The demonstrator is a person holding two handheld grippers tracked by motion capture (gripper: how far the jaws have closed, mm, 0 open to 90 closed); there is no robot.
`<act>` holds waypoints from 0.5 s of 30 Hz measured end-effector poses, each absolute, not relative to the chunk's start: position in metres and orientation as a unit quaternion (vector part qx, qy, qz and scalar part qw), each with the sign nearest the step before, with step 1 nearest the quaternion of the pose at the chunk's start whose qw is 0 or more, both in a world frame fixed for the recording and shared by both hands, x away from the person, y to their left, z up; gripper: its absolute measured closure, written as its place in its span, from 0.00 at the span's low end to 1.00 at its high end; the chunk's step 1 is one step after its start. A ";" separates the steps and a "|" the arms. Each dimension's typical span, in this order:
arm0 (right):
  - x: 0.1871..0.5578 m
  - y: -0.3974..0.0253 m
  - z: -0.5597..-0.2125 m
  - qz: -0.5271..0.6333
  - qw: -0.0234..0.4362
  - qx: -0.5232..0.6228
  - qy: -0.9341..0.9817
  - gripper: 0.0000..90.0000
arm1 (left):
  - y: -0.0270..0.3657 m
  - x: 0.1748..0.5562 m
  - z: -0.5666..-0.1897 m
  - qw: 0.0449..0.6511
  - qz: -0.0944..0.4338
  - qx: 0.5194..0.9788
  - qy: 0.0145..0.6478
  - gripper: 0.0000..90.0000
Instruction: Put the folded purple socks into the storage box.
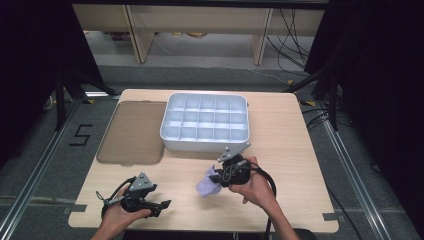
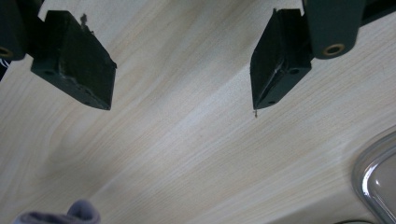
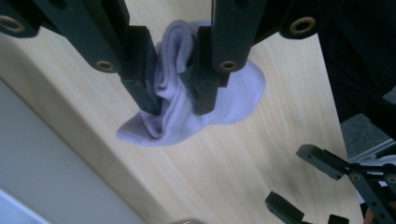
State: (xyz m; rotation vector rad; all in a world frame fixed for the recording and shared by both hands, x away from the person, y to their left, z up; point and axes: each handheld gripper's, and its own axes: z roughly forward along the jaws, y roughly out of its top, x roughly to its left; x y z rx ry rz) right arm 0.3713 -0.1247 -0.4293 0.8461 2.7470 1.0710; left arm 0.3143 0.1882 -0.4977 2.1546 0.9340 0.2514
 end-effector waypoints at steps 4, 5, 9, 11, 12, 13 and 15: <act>0.373 -0.131 -0.423 0.349 0.044 0.284 0.892 0.82 | 0.187 0.314 -0.498 0.386 0.098 0.839 0.371 0.25; 0.376 -0.134 -0.421 0.352 0.051 0.284 0.890 0.82 | 0.187 0.314 -0.498 0.387 0.097 0.838 0.372 0.24; 0.379 -0.140 -0.417 0.340 0.057 0.294 0.891 0.82 | 0.187 0.314 -0.498 0.384 0.098 0.839 0.373 0.25; 0.383 -0.146 -0.412 0.342 0.064 0.295 0.890 0.82 | 0.187 0.314 -0.499 0.385 0.097 0.839 0.373 0.25; 0.383 -0.146 -0.412 0.342 0.064 0.295 0.890 0.82 | 0.187 0.314 -0.499 0.385 0.097 0.839 0.373 0.25; 0.386 -0.149 -0.409 0.343 0.072 0.301 0.887 0.82 | 0.187 0.314 -0.498 0.386 0.098 0.838 0.374 0.25; 0.389 -0.154 -0.402 0.337 0.076 0.302 0.889 0.82 | 0.189 0.315 -0.498 0.377 0.104 0.844 0.367 0.24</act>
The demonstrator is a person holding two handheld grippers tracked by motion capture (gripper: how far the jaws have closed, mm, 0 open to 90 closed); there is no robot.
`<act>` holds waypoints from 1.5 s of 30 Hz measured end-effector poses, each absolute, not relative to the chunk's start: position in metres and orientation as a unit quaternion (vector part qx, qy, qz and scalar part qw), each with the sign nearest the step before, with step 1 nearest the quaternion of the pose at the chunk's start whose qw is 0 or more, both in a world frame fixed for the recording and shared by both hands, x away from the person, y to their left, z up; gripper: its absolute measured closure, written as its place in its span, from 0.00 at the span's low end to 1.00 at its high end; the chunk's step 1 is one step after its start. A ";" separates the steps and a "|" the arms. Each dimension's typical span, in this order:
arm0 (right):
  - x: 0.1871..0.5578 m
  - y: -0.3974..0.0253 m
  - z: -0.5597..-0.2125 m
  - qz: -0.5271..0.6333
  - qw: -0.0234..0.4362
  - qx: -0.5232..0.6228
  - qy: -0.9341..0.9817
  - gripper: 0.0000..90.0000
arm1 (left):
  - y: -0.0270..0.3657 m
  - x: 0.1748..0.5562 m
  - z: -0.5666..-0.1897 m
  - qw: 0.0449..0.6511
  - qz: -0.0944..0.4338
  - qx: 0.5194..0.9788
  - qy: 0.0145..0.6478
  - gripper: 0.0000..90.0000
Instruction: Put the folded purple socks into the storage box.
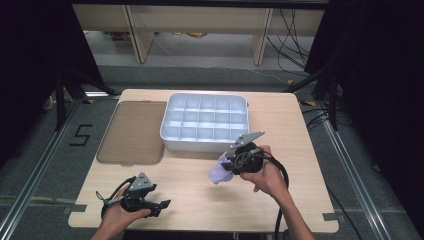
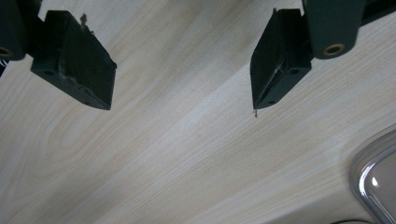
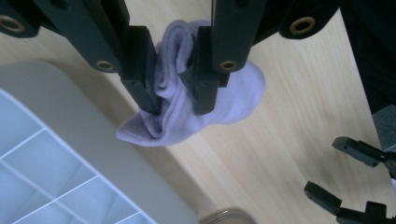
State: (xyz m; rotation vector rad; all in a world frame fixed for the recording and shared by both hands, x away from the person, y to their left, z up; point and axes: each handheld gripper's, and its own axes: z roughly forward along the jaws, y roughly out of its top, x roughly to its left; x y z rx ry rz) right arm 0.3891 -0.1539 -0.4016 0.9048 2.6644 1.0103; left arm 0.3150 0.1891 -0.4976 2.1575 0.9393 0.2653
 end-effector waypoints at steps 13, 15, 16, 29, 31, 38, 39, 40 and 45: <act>0.412 -0.168 -0.376 0.331 0.111 0.312 0.884 0.82 | 0.187 0.315 -0.499 0.387 0.104 0.840 0.366 0.23; 0.413 -0.170 -0.373 0.328 0.113 0.308 0.886 0.82 | 0.187 0.315 -0.499 0.388 0.105 0.839 0.366 0.23; 0.414 -0.171 -0.371 0.326 0.115 0.316 0.884 0.82 | 0.187 0.315 -0.499 0.388 0.105 0.840 0.366 0.23; 0.439 -0.186 -0.343 0.323 0.152 0.349 0.866 0.82 | 0.187 0.314 -0.499 0.386 0.103 0.840 0.366 0.22; 0.442 -0.188 -0.342 0.326 0.158 0.351 0.863 0.82 | 0.187 0.314 -0.499 0.384 0.102 0.846 0.356 0.22; 0.457 -0.188 -0.341 0.310 0.159 0.364 0.864 0.82 | 0.187 0.314 -0.498 0.389 0.101 0.839 0.367 0.22; 0.457 -0.188 -0.341 0.310 0.159 0.364 0.864 0.82 | 0.187 0.314 -0.498 0.389 0.101 0.839 0.367 0.22; 0.462 -0.185 -0.343 0.303 0.163 0.365 0.865 0.82 | 0.187 0.314 -0.498 0.388 0.101 0.840 0.366 0.22; 0.476 -0.183 -0.348 0.291 0.167 0.369 0.867 0.82 | 0.187 0.315 -0.499 0.383 0.107 0.844 0.360 0.22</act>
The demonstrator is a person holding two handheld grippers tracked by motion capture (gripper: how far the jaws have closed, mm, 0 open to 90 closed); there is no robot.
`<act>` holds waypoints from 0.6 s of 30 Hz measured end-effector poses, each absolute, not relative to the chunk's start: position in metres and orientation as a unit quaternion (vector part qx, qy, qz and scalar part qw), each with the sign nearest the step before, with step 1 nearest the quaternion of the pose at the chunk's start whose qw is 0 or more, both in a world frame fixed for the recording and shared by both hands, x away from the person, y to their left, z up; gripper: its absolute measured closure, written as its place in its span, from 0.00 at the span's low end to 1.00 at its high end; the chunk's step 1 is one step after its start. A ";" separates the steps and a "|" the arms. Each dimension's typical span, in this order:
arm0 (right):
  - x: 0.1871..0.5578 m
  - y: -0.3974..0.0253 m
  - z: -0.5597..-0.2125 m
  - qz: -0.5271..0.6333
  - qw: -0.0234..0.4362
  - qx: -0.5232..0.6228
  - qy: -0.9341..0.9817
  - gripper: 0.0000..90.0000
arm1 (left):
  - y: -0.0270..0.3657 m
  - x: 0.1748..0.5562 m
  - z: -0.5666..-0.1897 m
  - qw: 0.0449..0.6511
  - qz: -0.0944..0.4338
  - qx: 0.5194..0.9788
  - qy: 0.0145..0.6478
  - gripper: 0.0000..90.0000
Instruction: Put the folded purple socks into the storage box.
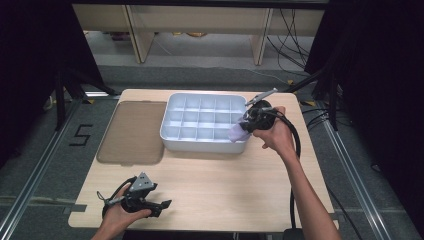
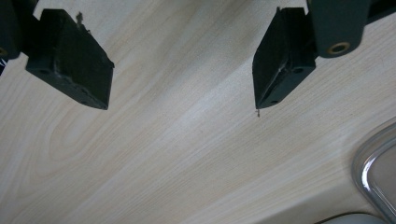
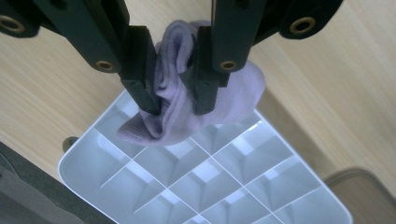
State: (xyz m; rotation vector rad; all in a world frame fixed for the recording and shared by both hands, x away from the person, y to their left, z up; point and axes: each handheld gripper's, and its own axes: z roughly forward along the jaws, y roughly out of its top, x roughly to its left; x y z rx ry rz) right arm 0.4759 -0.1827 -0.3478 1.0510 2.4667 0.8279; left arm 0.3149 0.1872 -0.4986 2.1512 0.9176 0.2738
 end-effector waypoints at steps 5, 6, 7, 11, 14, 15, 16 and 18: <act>0.487 -0.181 -0.351 0.278 0.170 0.379 0.866 0.82 | 0.186 0.314 -0.499 0.386 0.103 0.843 0.360 0.22; 0.491 -0.179 -0.352 0.273 0.174 0.379 0.867 0.82 | 0.187 0.314 -0.499 0.386 0.103 0.845 0.357 0.22; 0.493 -0.179 -0.353 0.270 0.172 0.380 0.868 0.82 | 0.186 0.314 -0.499 0.386 0.096 0.842 0.363 0.22; 0.499 -0.176 -0.358 0.258 0.172 0.384 0.870 0.82 | 0.186 0.314 -0.499 0.385 0.102 0.846 0.356 0.22; 0.503 -0.175 -0.362 0.248 0.174 0.382 0.873 0.82 | 0.186 0.314 -0.498 0.384 0.102 0.846 0.356 0.22; 0.506 -0.174 -0.365 0.242 0.175 0.386 0.873 0.82 | 0.185 0.314 -0.499 0.389 0.101 0.842 0.360 0.22; 0.506 -0.174 -0.365 0.242 0.175 0.386 0.873 0.82 | 0.185 0.314 -0.499 0.389 0.101 0.842 0.360 0.22; 0.510 -0.172 -0.370 0.233 0.167 0.390 0.875 0.82 | 0.186 0.314 -0.499 0.389 0.101 0.842 0.359 0.22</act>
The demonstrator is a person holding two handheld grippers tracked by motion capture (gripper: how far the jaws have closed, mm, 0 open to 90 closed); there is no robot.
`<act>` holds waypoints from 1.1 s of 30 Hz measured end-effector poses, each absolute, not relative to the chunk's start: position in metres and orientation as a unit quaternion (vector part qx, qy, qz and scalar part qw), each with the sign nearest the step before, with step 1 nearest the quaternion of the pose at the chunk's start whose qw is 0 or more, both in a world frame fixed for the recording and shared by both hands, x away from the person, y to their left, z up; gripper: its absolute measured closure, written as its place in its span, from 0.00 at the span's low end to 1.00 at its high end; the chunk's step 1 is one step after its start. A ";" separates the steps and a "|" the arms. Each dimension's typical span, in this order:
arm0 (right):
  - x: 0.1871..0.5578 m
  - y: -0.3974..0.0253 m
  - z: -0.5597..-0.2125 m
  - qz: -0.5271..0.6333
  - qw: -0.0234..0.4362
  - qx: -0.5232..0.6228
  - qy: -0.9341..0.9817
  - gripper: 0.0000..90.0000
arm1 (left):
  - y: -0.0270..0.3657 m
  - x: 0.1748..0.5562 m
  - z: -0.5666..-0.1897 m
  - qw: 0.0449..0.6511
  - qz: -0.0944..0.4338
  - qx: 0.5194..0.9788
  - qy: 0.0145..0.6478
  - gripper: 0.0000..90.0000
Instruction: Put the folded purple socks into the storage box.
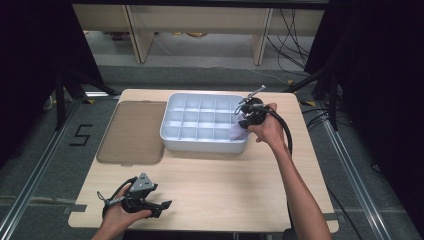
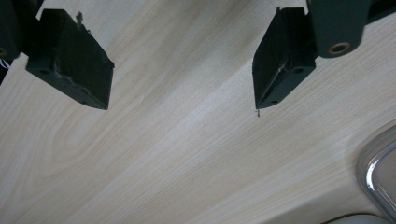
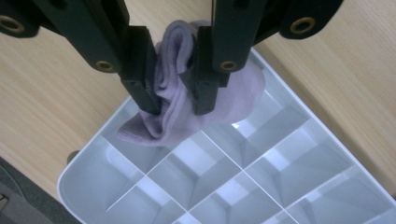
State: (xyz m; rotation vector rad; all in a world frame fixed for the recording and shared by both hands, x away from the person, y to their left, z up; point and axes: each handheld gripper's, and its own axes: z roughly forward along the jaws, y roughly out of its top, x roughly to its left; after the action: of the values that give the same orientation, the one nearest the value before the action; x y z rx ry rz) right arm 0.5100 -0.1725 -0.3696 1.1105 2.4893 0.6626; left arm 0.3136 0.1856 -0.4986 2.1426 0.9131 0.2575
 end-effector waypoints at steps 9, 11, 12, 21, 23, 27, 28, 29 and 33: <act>0.517 -0.170 -0.382 0.198 0.173 0.393 0.881 0.82 | 0.186 0.313 -0.497 0.378 0.105 0.850 0.351 0.22; 0.517 -0.168 -0.385 0.190 0.171 0.395 0.882 0.82 | 0.185 0.312 -0.499 0.385 0.105 0.843 0.359 0.22; 0.518 -0.168 -0.387 0.188 0.170 0.396 0.883 0.82 | 0.185 0.312 -0.499 0.385 0.105 0.843 0.359 0.22; 0.520 -0.162 -0.396 0.167 0.179 0.386 0.890 0.82 | 0.184 0.311 -0.499 0.379 0.103 0.845 0.364 0.22; 0.522 -0.160 -0.398 0.159 0.183 0.382 0.892 0.82 | 0.185 0.312 -0.499 0.377 0.103 0.847 0.360 0.22; 0.522 -0.156 -0.404 0.154 0.184 0.374 0.896 0.81 | 0.185 0.312 -0.499 0.375 0.105 0.849 0.357 0.22; 0.522 -0.156 -0.404 0.154 0.184 0.374 0.896 0.81 | 0.185 0.312 -0.499 0.375 0.105 0.849 0.357 0.22; 0.522 -0.154 -0.405 0.151 0.188 0.370 0.897 0.81 | 0.185 0.312 -0.499 0.377 0.104 0.848 0.358 0.22; 0.523 -0.153 -0.408 0.148 0.183 0.370 0.899 0.81 | 0.185 0.312 -0.499 0.374 0.105 0.850 0.357 0.22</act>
State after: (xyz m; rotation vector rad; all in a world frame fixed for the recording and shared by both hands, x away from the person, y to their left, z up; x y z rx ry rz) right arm 0.5234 -0.1529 -0.4084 1.0444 2.5360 0.4169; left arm 0.3116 0.1851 -0.4994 2.1766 0.9137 0.2693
